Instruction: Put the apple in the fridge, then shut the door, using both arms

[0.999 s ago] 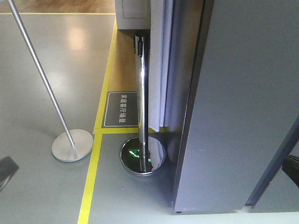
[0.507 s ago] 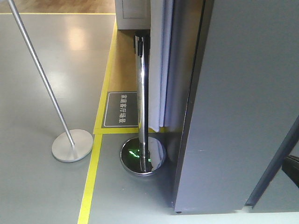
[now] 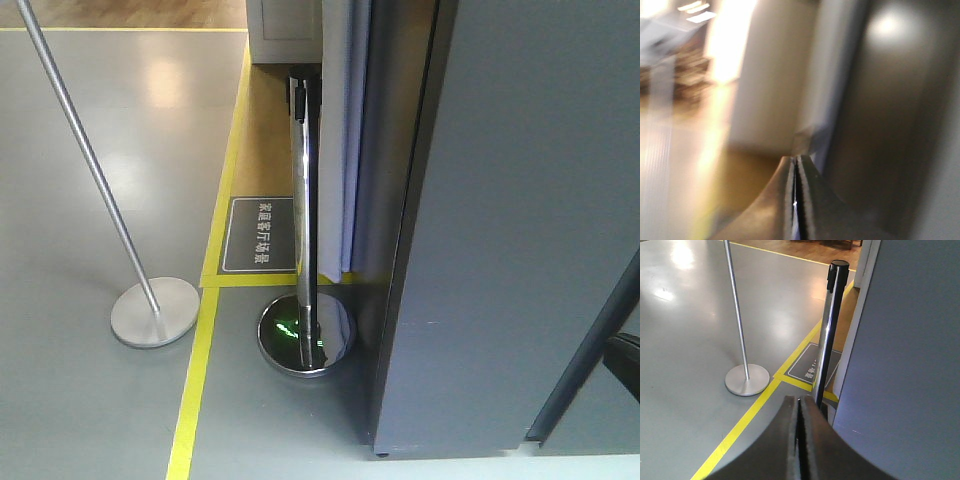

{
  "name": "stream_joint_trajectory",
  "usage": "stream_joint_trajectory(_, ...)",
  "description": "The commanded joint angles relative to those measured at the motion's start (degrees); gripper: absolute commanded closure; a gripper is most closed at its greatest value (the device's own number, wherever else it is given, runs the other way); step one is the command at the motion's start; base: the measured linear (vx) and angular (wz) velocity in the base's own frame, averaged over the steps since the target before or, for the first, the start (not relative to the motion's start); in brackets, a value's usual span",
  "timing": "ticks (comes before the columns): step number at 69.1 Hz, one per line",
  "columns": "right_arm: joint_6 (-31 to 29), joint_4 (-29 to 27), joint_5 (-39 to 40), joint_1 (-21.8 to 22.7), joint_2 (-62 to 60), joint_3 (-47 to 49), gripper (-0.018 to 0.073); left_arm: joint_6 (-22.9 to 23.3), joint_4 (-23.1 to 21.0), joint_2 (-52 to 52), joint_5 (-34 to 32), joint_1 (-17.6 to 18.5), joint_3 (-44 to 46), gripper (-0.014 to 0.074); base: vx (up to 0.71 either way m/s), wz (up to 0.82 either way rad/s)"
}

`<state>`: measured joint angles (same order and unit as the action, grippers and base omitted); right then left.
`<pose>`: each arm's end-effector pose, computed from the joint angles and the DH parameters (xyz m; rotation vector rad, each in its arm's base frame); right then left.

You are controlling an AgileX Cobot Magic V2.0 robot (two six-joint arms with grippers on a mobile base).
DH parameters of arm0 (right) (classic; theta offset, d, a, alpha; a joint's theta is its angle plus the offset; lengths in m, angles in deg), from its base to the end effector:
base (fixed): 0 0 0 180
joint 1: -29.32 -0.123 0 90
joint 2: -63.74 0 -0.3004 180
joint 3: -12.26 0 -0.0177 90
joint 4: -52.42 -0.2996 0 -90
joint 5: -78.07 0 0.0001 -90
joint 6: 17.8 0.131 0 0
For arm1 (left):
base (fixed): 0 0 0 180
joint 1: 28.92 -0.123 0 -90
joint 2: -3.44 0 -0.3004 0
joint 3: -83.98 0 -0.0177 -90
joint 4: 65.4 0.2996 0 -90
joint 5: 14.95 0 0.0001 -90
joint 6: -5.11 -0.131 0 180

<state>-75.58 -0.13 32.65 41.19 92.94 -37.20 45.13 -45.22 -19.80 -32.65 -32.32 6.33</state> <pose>0.1418 0.0460 0.3082 -0.4481 1.8146 0.2520 0.1517 -0.0047 0.2154 -0.2245 1.4614 -0.3227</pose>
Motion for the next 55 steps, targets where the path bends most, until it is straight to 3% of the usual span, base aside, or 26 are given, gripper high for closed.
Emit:
stream_joint_trajectory(1,-0.52,-2.37,2.19,0.05,0.49,1.49,0.0564,-9.36,-7.26,2.62,3.8,0.23,-0.96,0.0605,0.0,0.0)
stream_joint_trajectory(13,-0.52,-2.37,2.19,0.05,0.49,1.49,0.0564,-15.7,-7.65,7.81,16.48,0.17,-2.04,0.0605,0.0,0.0)
stream_joint_trajectory(23,-0.52,-2.37,2.19,0.05,0.49,1.49,0.0564,-21.04,-7.57,10.1,22.75,0.17,-2.04,0.0605,0.0,0.0)
stream_joint_trajectory(38,-0.52,-2.37,2.14,0.05,0.49,1.49,0.0564,-23.13,-7.52,17.68,26.07,0.17,-2.42,0.0605,0.0,0.0)
stream_joint_trajectory(55,-0.52,-2.37,1.98,0.05,0.49,1.49,0.0564,-23.08,-5.51,17.42,25.95,0.16,-2.42,0.0605,0.0,0.0)
